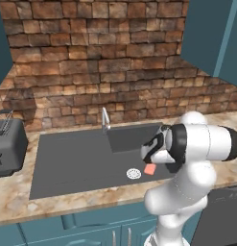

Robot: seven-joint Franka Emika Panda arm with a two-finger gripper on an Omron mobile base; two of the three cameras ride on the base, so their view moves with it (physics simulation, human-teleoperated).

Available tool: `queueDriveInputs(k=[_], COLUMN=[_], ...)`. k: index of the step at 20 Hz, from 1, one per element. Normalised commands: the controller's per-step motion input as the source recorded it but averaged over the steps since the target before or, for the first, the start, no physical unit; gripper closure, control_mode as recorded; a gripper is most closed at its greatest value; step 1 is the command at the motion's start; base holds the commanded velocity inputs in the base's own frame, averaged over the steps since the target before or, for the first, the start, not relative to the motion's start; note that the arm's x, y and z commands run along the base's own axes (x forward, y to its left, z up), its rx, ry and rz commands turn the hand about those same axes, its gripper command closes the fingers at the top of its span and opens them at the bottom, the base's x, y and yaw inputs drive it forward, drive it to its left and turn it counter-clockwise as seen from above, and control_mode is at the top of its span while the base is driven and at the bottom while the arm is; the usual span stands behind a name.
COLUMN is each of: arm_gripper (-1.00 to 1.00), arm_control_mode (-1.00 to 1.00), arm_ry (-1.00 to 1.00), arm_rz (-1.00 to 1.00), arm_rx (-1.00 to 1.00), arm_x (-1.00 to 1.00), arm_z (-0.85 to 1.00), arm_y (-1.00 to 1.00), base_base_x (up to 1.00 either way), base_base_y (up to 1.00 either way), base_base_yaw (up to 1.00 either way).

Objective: Pick up the sponge and bar soap from the sink, and place them back in the cabinet, and close the cabinet doors.

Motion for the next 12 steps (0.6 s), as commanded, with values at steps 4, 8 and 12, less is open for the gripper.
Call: queueDriveInputs(k=[4,8,12], arm_gripper=[-1.0,-1.0,-1.0], arm_control_mode=[-1.0,-1.0,-1.0], arm_ry=[0.04,0.04,0.04], arm_rz=[0.0,0.0,0.0], arm_rx=[0.0,0.0,0.02], arm_x=[0.3,0.29,0.23], arm_z=[-0.32,-0.28,-0.26], arm_y=[0.0,0.0,-0.01], base_base_x=[0.0,0.0,0.0], base_base_y=[0.0,0.0,0.0], base_base_yaw=[0.0,0.0,0.0])
